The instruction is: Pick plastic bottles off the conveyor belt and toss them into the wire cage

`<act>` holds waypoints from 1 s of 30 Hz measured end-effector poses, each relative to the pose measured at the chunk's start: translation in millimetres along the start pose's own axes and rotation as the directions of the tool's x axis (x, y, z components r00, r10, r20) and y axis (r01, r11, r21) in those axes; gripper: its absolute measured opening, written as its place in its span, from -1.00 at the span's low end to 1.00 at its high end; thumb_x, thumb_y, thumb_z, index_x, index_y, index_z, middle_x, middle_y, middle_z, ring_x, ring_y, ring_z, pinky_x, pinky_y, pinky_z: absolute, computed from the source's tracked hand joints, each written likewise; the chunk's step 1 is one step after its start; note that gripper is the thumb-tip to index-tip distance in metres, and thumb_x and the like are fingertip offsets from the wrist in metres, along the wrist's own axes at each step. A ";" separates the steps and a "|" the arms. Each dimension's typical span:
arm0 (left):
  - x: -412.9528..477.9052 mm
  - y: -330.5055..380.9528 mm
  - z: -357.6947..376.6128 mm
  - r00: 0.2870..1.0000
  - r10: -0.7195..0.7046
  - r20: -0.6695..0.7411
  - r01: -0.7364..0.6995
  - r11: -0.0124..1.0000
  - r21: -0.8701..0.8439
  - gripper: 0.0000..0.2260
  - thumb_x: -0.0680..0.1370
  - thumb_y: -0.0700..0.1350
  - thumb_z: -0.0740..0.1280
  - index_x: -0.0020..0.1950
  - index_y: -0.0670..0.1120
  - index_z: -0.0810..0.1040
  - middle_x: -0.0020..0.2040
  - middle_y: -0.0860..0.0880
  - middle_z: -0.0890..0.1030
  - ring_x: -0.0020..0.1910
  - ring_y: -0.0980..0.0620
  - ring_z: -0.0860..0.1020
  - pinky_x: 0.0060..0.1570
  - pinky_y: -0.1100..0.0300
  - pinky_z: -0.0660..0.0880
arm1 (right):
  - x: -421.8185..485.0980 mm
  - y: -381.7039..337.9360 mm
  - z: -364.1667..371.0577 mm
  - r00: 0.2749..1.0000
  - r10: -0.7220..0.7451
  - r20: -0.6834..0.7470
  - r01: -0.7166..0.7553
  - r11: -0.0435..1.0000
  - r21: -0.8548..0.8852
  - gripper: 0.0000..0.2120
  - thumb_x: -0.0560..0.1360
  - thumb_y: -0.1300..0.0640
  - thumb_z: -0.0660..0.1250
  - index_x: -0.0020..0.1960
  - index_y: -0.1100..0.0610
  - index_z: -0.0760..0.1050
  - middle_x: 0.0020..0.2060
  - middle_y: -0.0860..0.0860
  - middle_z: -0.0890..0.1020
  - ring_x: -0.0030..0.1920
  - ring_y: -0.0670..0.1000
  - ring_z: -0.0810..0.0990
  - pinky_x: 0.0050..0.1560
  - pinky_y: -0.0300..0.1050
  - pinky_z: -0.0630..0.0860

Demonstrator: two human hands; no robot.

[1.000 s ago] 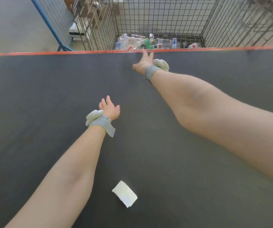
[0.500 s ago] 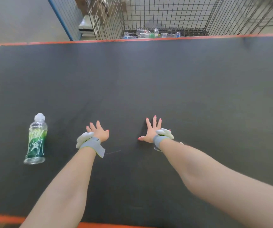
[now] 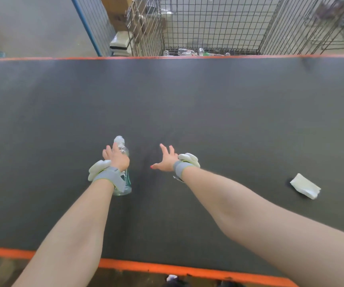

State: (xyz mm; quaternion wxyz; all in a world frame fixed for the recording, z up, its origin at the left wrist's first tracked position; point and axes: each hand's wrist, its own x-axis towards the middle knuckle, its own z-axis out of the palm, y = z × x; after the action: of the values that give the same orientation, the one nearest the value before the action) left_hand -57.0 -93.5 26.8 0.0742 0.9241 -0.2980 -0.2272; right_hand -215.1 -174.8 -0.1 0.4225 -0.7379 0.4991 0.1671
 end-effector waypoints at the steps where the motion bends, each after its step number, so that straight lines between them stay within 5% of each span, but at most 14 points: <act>1: -0.8 -8.5 -1.0 1.000 -0.024 0.014 0.024 1.000 -0.002 -0.44 0.63 -0.18 0.11 0.58 -0.12 -0.06 0.57 -0.17 -0.06 0.55 -0.14 -0.13 0.52 0.00 -0.09 | -0.8 -9.2 8.5 1.000 -0.022 0.021 0.021 1.000 0.018 -0.06 0.48 -0.19 0.36 0.57 -0.12 -0.25 0.56 0.04 -0.22 0.54 0.22 0.02 0.49 0.16 0.10; 7: -4.8 -27.7 13.4 0.994 -0.082 0.074 0.079 0.996 0.037 -0.45 0.65 -0.14 0.10 0.58 -0.12 -0.09 0.57 -0.18 -0.09 0.55 -0.15 -0.14 0.52 -0.01 -0.09 | 2.8 -26.1 45.1 0.999 -0.011 0.040 0.006 0.991 0.134 0.08 0.42 -0.18 0.43 0.54 -0.13 -0.36 0.48 0.15 0.08 0.45 0.28 0.21 0.45 0.19 0.18; 11: 1.0 -5.8 21.4 0.993 -0.048 0.110 0.043 0.998 0.047 -0.45 0.65 -0.14 0.09 0.58 -0.12 -0.09 0.57 -0.18 -0.08 0.56 -0.14 -0.13 0.52 -0.02 -0.09 | 8.2 -14.0 36.7 0.993 0.075 -0.092 -0.060 0.985 0.161 0.05 0.47 0.05 0.41 0.50 -0.23 -0.41 0.32 0.15 0.23 0.24 0.29 0.43 0.30 0.19 0.37; 19: 32.4 69.3 19.4 0.991 0.030 0.128 -0.030 1.000 0.001 -0.44 0.65 -0.14 0.09 0.58 -0.12 -0.10 0.57 -0.17 -0.10 0.56 -0.13 -0.15 0.52 -0.02 -0.09 | 39.7 9.4 -51.6 0.976 0.125 -0.178 -0.030 0.888 0.460 0.00 0.47 0.13 0.38 0.53 -0.19 -0.33 0.33 0.16 0.26 0.31 0.28 0.39 0.34 0.17 0.33; 26: 92.6 165.3 7.0 0.987 0.109 0.122 -0.106 0.994 -0.027 -0.44 0.65 -0.14 0.10 0.58 -0.13 -0.11 0.57 -0.18 -0.11 0.56 -0.13 -0.15 0.52 0.00 -0.08 | 119.8 5.5 -199.5 0.945 0.188 -0.266 0.008 0.803 0.597 0.01 0.46 0.08 0.43 0.56 -0.04 -0.29 0.44 0.22 0.25 0.44 0.22 0.28 0.45 0.11 0.24; 30: 136.8 204.5 5.2 0.987 0.110 0.115 -0.105 0.993 -0.048 -0.44 0.65 -0.12 0.09 0.58 -0.10 -0.11 0.58 -0.14 -0.12 0.56 -0.10 -0.16 0.51 -0.06 -0.09 | 170.4 -35.3 -332.0 0.899 0.181 -0.398 0.205 0.629 0.750 -0.03 0.49 -0.03 0.39 0.57 -0.01 -0.30 0.50 0.21 0.18 0.43 0.27 0.29 0.41 0.23 0.28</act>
State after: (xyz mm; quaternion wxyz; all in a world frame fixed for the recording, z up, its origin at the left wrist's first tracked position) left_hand -66.8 -339.4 26.5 0.0878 0.8900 -0.3465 -0.2830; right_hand -166.2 -533.6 97.0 0.5765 -0.5038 0.5979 -0.2372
